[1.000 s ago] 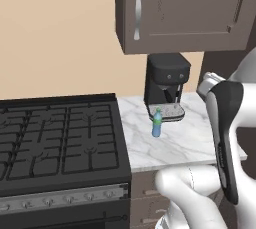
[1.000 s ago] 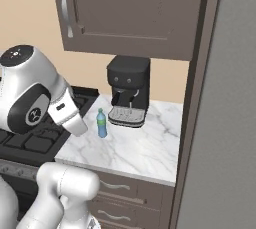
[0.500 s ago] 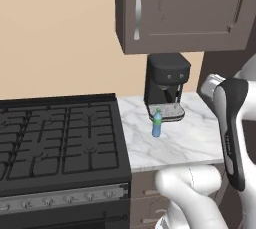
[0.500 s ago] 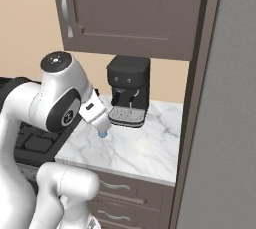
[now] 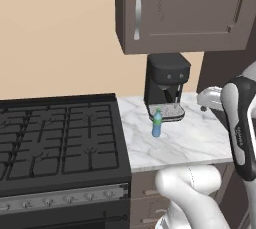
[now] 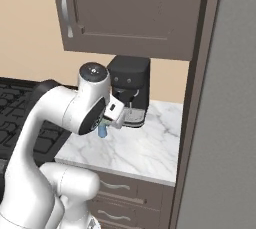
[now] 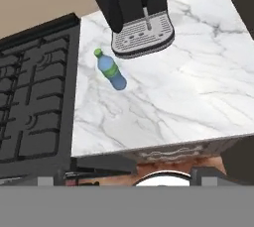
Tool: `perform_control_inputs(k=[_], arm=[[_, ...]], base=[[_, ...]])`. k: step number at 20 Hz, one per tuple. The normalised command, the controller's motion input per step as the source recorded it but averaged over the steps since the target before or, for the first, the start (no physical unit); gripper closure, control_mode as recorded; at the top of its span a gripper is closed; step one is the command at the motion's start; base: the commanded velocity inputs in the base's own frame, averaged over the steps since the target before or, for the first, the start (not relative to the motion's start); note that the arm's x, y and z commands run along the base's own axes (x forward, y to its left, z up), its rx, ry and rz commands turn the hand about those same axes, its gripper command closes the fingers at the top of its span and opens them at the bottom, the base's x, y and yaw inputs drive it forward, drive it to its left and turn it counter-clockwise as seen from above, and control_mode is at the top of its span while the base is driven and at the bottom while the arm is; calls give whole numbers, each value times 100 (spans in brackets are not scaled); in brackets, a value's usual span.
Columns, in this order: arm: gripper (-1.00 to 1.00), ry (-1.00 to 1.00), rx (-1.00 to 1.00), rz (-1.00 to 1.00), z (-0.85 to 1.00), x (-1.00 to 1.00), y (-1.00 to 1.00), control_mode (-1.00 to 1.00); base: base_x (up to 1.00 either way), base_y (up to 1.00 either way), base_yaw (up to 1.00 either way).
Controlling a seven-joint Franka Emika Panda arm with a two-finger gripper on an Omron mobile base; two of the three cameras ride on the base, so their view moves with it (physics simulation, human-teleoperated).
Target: Take the bottled waters from the counter and place them in the freezer to freeze. Close the freezer door after placing the bottles.
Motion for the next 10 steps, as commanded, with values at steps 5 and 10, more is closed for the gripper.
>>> perform_control_inputs(k=[5,10], arm=[[-100,0,-11,47,-41,44,0,-100],[-100,-5,-17,50,-36,50,0,-100]], base=[[0,0,0],[0,0,0]])
